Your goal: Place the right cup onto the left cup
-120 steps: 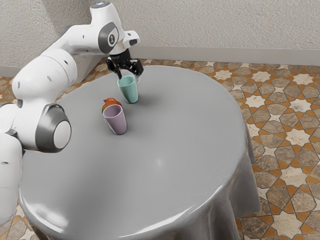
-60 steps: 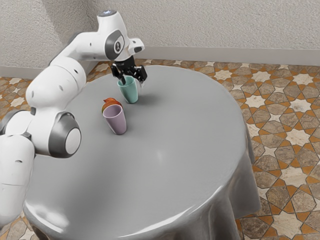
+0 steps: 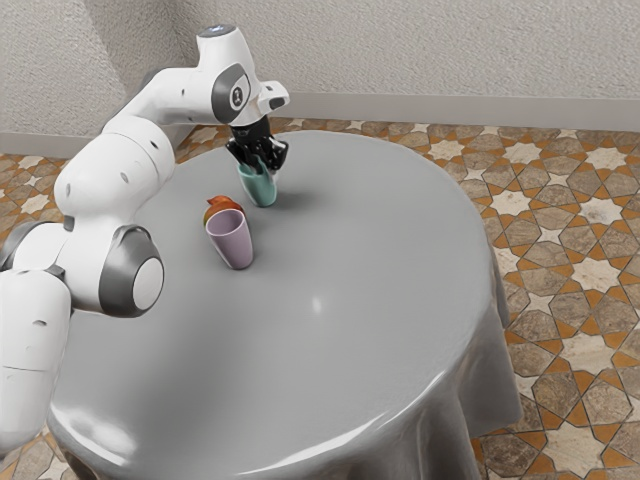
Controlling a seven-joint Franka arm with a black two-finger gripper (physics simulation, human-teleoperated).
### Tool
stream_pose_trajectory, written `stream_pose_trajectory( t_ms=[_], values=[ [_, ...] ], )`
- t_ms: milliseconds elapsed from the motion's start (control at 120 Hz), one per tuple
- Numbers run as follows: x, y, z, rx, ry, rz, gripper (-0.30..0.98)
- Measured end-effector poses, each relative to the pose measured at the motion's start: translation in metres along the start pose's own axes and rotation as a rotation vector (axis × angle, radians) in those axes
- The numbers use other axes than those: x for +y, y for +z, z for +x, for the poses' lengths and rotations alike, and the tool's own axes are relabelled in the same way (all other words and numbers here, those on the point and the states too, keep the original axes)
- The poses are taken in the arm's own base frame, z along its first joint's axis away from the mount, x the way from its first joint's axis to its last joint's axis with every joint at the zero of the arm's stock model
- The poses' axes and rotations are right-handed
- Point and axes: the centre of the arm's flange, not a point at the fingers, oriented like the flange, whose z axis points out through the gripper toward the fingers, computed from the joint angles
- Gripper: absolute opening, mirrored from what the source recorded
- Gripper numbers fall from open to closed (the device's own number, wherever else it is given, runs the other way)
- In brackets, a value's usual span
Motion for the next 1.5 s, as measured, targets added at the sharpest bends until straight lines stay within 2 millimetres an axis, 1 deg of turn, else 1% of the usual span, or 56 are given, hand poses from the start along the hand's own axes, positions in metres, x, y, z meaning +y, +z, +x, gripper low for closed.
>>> stream_pose_trajectory(
  t_ms=[108, 233, 550, 800, 867, 1125, 1192, 1283, 1333, 1383, 1433, 1500],
  values=[
    [-0.003, 0.002, -0.001, -0.009, -0.007, 0.007, 0.03],
    [-0.003, 0.005, -0.002, -0.018, -0.012, 0.012, -0.01],
    [-0.012, 0.011, -0.003, -0.032, -0.035, 0.022, -0.08],
    [-0.012, 0.010, -0.004, -0.040, -0.047, 0.020, -0.09],
    [-0.014, 0.007, -0.005, -0.043, -0.051, 0.019, -0.09],
    [-0.013, -0.038, -0.011, -0.031, -0.059, 0.013, -0.10],
    [-0.013, -0.061, -0.015, -0.017, -0.063, 0.006, -0.10],
    [-0.014, -0.096, -0.030, -0.023, -0.081, -0.015, -0.10],
    [-0.014, -0.108, -0.041, -0.038, -0.091, -0.032, -0.10],
    [-0.009, -0.119, -0.052, -0.057, -0.094, -0.050, -0.10],
    [-0.004, -0.127, -0.062, -0.077, -0.098, -0.065, -0.10],
    [0.001, -0.128, -0.072, -0.108, -0.105, -0.078, -0.10]
  ],
)
